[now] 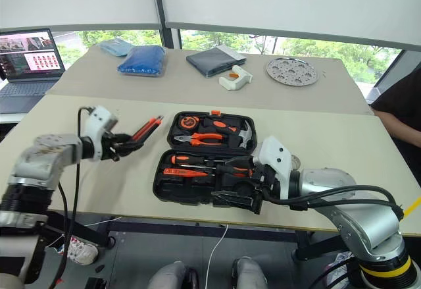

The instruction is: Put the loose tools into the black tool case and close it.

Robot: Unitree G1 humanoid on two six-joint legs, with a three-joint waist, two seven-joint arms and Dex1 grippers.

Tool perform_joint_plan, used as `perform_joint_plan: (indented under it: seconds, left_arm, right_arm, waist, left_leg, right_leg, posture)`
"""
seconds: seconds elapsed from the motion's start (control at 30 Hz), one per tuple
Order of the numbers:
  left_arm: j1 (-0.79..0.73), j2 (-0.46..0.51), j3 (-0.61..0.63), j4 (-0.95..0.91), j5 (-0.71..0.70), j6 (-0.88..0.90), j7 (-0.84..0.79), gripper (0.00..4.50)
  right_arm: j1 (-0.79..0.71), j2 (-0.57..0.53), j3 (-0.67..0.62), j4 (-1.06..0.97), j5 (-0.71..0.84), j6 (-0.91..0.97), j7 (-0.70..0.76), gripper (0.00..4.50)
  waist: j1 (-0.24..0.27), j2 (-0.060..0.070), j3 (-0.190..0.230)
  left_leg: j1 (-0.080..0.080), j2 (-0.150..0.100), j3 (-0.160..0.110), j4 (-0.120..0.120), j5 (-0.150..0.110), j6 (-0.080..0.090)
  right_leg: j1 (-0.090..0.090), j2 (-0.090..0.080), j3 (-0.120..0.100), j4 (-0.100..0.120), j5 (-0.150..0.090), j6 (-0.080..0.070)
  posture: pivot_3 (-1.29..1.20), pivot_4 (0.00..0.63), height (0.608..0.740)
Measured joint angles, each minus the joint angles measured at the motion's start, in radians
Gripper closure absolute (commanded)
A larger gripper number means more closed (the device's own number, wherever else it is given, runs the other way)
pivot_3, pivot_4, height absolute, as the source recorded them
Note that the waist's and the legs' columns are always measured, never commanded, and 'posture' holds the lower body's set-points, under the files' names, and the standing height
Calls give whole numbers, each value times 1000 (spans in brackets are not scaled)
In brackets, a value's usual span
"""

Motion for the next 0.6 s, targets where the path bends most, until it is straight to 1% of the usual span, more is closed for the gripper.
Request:
perform_joint_plan:
  seconds: [0.03, 0.1, 0.17, 0.2, 0.27, 0.33, 0.43, 0.47, 0.53, 0.6]
  left_arm:
    - [-13, 25, -10, -27, -11, -33, -93, 2730]
    - [-32, 50, -38, -53, -26, -53, -215, 2730]
    - [-59, 55, -101, -85, -43, -51, -347, 2730]
    - [-62, 55, -140, -113, -50, -50, -415, 2730]
    - [-63, 54, -214, -154, -64, -51, -495, 2730]
    - [-71, 52, -298, -178, -68, -66, -534, 2730]
    - [-95, 15, -369, -175, -62, -87, -541, 2730]
    - [-102, 2, -389, -165, -51, -96, -542, 2730]
    - [-124, -56, -433, -100, 12, -140, -542, 2730]
    - [-125, -90, -448, -55, 46, -162, -537, 2730]
  right_arm:
    - [10, -4, -4, -8, 4, 2, -2, 0]
    - [27, -16, -12, -20, 5, 4, -4, 0]
    - [45, -25, -21, -35, 5, 4, -8, 0]
    - [54, -27, -25, -37, 5, 4, -11, 0]
    - [61, -27, -30, -38, 3, 4, -17, 0]
    - [66, -27, -35, -41, 3, 5, -28, 0]
    - [83, -27, -39, -53, 4, 6, -49, 0]
    - [89, -27, -40, -59, 4, 8, -54, 0]
    - [106, -29, -56, -81, 21, 24, -75, 0]
    - [113, -35, -68, -95, 34, 31, -88, 0]
  waist:
    - [2, 0, 0]
    - [5, 0, 0]
    - [6, 0, 0]
    - [5, 0, 0]
    - [2, 0, 0]
    - [0, 0, 0]
    - [0, 0, 0]
    - [0, 0, 0]
    - [2, 0, 0]
    - [2, 0, 0]
  left_leg:
    - [-1, -1, 0, 0, 0, 0]
    - [0, -1, 1, 0, 0, 0]
    - [-1, -2, 1, 0, 0, 0]
    - [-1, -2, 1, 0, 0, 0]
    - [0, -2, 2, 0, 0, 0]
    - [0, -1, 1, 0, 0, 0]
    - [1, -1, 1, 0, 0, 1]
    - [1, -1, 1, 0, 0, 1]
    - [1, -1, 1, 1, 0, 1]
    - [0, -1, 1, 2, 0, 2]
  right_leg:
    - [0, 1, -1, 0, 0, 0]
    - [1, 5, -3, -1, -1, 2]
    - [1, 5, -4, -2, -5, 9]
    - [1, 6, -3, -2, -6, 10]
    - [1, 6, -2, -1, -6, 10]
    - [1, 7, -1, -1, -6, 10]
    - [1, 7, 2, 1, -6, 9]
    - [1, 7, 2, 1, -6, 9]
    - [2, 7, 2, 1, -6, 9]
    - [2, 7, 1, 1, -6, 9]
  posture:
    - [0, 150, 718]
    - [0, 150, 718]
    - [0, 150, 718]
    - [0, 150, 718]
    - [0, 150, 718]
    - [0, 150, 718]
    - [0, 150, 718]
    - [0, 150, 718]
    - [0, 150, 718]
    - [0, 150, 718]
